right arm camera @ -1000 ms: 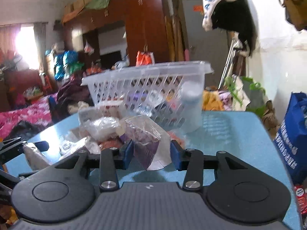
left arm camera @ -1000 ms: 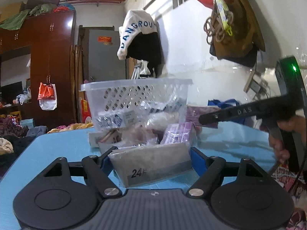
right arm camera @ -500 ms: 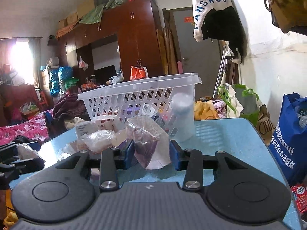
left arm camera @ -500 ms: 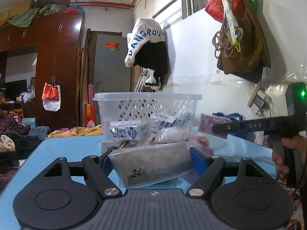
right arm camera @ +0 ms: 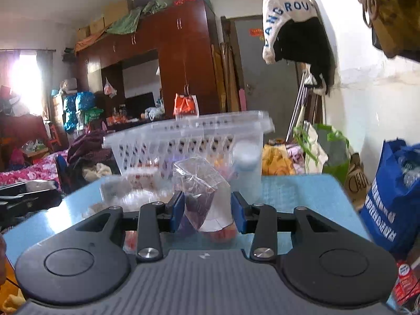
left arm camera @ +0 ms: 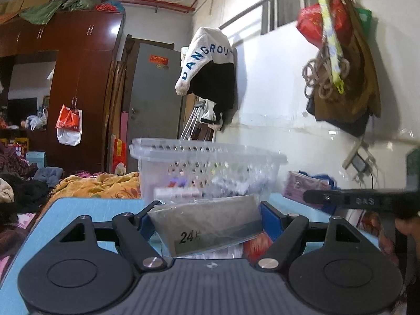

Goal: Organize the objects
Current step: 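Carry both held bags over the white basket and open both grippers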

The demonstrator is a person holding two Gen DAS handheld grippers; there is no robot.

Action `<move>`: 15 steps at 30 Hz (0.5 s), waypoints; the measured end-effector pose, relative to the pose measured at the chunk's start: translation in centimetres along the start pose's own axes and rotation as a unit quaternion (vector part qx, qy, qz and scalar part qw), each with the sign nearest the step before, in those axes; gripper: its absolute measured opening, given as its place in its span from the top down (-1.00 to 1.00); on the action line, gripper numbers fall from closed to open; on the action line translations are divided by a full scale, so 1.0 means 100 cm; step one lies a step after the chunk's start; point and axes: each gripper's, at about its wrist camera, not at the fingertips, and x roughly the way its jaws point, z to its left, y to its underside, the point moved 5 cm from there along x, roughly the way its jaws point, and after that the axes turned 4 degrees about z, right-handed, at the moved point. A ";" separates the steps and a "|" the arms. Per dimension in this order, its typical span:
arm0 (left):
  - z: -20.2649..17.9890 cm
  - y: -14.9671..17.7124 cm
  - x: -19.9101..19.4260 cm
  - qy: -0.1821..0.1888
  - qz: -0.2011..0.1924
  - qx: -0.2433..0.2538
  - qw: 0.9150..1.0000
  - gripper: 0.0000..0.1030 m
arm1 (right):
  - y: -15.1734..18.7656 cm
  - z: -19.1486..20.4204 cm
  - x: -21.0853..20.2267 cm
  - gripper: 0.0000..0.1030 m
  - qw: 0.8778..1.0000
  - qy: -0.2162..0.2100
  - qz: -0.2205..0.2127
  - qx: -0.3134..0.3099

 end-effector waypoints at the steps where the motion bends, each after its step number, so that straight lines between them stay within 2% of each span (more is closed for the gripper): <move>1: 0.002 -0.006 0.003 0.004 0.002 -0.005 1.000 -0.59 | -0.007 0.001 0.000 0.17 1.000 0.001 -0.004 -0.004; 6: 0.007 -0.066 0.036 0.012 0.001 -0.020 1.000 -0.59 | -0.058 0.012 0.014 0.18 0.999 0.015 -0.021 -0.030; 8: 0.007 -0.089 0.057 0.007 0.012 -0.015 1.000 -0.59 | -0.079 0.016 0.029 0.18 0.999 0.023 -0.022 -0.041; 10: 0.010 -0.107 0.083 -0.002 0.035 -0.018 0.999 -0.59 | -0.093 0.015 0.049 0.18 0.999 0.012 -0.006 -0.035; 12: 0.016 -0.119 0.108 -0.026 0.057 -0.019 0.998 -0.59 | -0.101 0.016 0.069 0.18 0.999 0.023 0.011 -0.041; 15: 0.024 -0.122 0.134 -0.058 0.078 -0.014 0.995 -0.59 | -0.102 0.019 0.085 0.18 0.998 0.030 0.014 -0.052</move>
